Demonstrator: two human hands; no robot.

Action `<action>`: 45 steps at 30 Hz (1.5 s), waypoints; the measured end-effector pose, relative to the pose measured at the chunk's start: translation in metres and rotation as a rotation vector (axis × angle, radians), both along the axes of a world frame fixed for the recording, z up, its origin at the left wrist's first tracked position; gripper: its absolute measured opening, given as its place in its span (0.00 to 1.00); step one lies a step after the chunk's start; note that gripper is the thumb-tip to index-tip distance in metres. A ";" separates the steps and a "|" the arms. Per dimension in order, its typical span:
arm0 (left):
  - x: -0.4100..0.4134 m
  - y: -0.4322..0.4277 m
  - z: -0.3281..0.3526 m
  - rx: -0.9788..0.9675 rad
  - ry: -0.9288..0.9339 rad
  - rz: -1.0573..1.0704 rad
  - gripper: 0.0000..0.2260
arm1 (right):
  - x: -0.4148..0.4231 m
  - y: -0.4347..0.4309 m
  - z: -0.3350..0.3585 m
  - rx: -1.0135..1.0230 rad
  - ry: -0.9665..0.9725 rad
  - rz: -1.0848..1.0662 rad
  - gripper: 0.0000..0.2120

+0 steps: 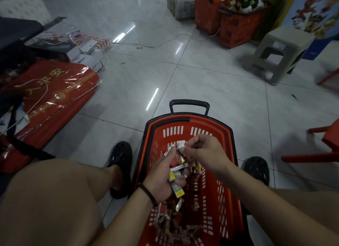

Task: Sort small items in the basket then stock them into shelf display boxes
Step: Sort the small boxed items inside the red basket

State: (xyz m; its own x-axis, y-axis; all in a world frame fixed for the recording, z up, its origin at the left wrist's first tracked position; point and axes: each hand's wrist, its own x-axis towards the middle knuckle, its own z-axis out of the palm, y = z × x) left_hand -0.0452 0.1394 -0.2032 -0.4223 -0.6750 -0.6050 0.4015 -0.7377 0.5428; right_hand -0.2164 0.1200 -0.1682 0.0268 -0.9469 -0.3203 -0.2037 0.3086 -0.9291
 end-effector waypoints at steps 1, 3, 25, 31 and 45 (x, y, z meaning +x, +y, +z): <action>0.000 0.000 0.001 0.006 0.004 0.005 0.27 | 0.002 0.000 0.003 -0.016 -0.038 -0.055 0.09; 0.000 0.000 0.004 0.029 0.039 0.046 0.28 | 0.001 -0.002 0.012 -0.030 -0.121 -0.164 0.08; -0.001 -0.003 -0.017 -0.178 -0.632 0.037 0.27 | 0.002 0.003 0.005 0.200 -0.086 0.213 0.06; 0.000 -0.002 -0.008 -0.381 -0.784 0.041 0.16 | 0.013 0.011 -0.003 0.149 -0.154 0.070 0.04; 0.039 -0.063 0.034 -0.270 -0.743 -0.297 0.10 | 0.000 -0.017 -0.030 0.300 -0.395 -0.251 0.15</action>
State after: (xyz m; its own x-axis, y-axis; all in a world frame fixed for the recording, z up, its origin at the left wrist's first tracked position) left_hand -0.0058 0.0763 -0.1695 -0.1611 -0.7599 -0.6297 -0.3196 -0.5635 0.7618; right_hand -0.2159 0.1027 -0.1986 -0.0153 -0.8085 -0.5883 0.2565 0.5655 -0.7838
